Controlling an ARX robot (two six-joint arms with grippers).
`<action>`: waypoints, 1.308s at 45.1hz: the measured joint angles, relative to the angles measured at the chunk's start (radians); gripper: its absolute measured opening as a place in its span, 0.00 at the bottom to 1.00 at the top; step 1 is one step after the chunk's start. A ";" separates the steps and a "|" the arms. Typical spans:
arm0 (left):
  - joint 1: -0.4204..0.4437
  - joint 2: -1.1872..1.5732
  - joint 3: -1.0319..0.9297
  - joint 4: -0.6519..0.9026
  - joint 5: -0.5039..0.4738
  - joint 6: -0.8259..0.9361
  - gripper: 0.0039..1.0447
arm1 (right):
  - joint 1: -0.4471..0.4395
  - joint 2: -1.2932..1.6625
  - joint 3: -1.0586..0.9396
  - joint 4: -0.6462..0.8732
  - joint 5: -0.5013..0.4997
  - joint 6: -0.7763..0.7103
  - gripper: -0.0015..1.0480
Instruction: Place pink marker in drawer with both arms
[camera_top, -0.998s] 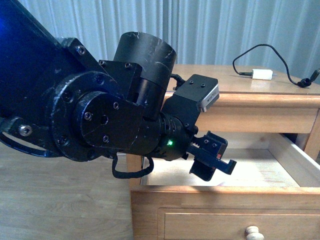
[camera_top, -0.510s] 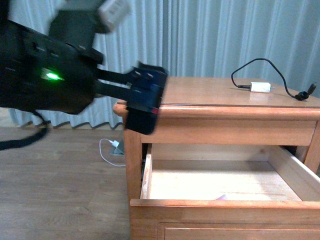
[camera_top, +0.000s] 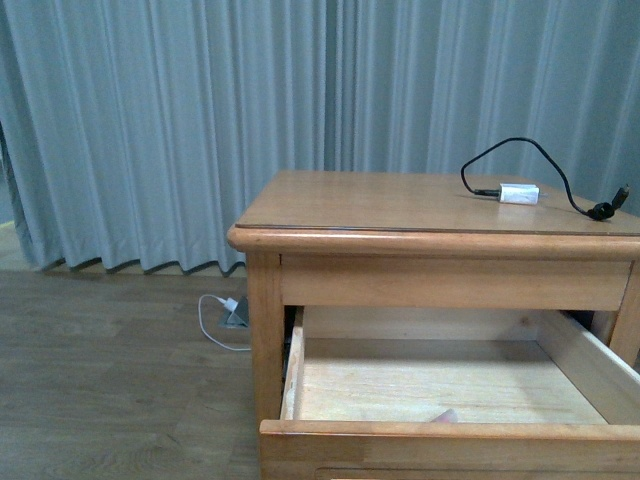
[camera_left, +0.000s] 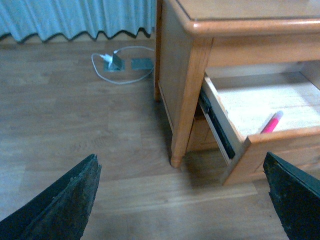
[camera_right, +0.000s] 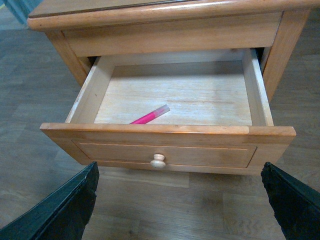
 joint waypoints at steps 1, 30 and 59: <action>0.005 -0.020 -0.016 -0.011 -0.010 -0.004 0.94 | 0.000 0.000 0.000 0.000 0.000 0.000 0.92; 0.147 -0.214 -0.250 0.245 0.018 0.011 0.27 | 0.000 0.000 0.000 0.000 0.000 0.000 0.92; 0.192 -0.425 -0.335 0.152 0.035 0.014 0.04 | 0.000 0.000 0.000 0.000 0.000 0.000 0.92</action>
